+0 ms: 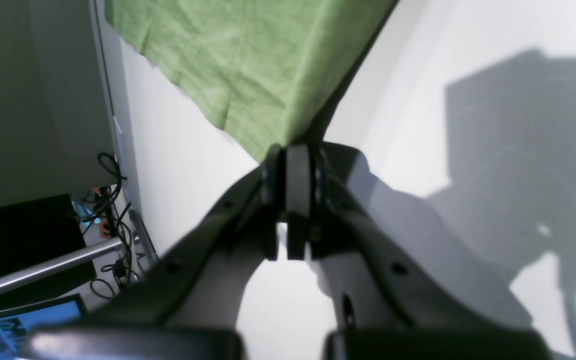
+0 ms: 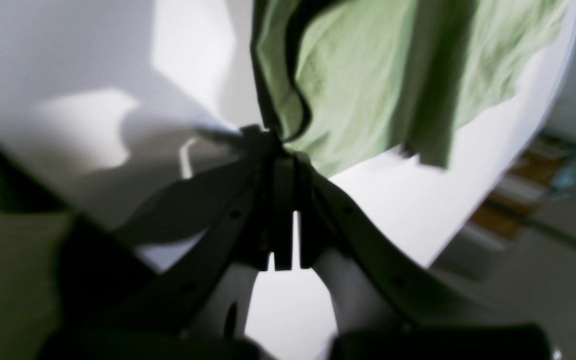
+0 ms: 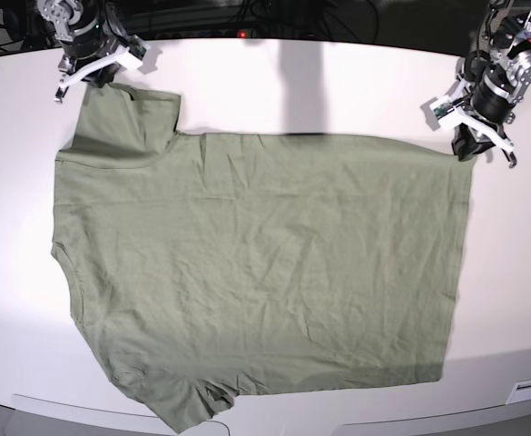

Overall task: Fold the T-shirt properly
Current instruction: 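Grasp the shoulder edge by the sleeve with the right gripper, then lift the held shirt edge with both grippers and carry it across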

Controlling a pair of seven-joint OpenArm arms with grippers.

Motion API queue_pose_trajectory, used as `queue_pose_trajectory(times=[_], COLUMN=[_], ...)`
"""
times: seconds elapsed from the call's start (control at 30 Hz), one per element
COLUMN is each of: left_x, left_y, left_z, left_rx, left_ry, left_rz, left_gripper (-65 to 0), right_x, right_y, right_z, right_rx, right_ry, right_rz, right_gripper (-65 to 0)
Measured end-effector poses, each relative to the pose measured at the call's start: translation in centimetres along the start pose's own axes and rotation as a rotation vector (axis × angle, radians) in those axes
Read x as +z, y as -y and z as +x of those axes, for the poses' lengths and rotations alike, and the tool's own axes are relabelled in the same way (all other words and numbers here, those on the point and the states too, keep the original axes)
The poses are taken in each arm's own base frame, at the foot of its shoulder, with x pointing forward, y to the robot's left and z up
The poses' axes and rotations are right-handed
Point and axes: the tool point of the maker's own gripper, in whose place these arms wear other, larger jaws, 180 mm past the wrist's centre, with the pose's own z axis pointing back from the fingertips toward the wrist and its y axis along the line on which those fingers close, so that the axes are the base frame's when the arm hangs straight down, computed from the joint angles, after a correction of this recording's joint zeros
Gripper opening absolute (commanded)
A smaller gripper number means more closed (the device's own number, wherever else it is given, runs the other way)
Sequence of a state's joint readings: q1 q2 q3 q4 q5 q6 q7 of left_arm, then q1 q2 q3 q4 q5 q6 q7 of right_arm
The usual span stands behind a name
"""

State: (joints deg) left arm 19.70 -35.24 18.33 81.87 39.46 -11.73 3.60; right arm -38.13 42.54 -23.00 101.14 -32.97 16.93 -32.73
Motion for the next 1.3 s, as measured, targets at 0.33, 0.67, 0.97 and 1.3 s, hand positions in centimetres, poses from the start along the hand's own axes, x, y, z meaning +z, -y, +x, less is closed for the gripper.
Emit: queue_pose_trajectory(times=[0.33, 0.67, 0.97, 1.3], left_x=[1.2, 1.8, 1.1, -0.4], left_y=[1.2, 0.8, -1.1, -5.8], left_z=[-0.9, -0.5, 3.1, 3.1], left_rx=[-0.006, -0.031, 0.034, 0.117], left_ry=[0.033, 0.016, 0.094, 0.059], left_rz=[-0.050, -0.020, -0.004, 0.069], left_gripper=[-65.0, -65.0, -65.0, -65.0], right_x=[2.2, 3.3, 2.9, -0.8], right_y=[0.6, 6.5, 10.4, 16.7], right_z=[2.2, 2.1, 5.5, 5.1], right_rx=[-0.113, -0.285, -0.468, -0.618], right_ry=[0.073, 0.128, 0.240, 0.228], right_rz=[0.056, -0.044, -0.093, -0.189], right_gripper=[-65.0, -65.0, -65.0, -65.0])
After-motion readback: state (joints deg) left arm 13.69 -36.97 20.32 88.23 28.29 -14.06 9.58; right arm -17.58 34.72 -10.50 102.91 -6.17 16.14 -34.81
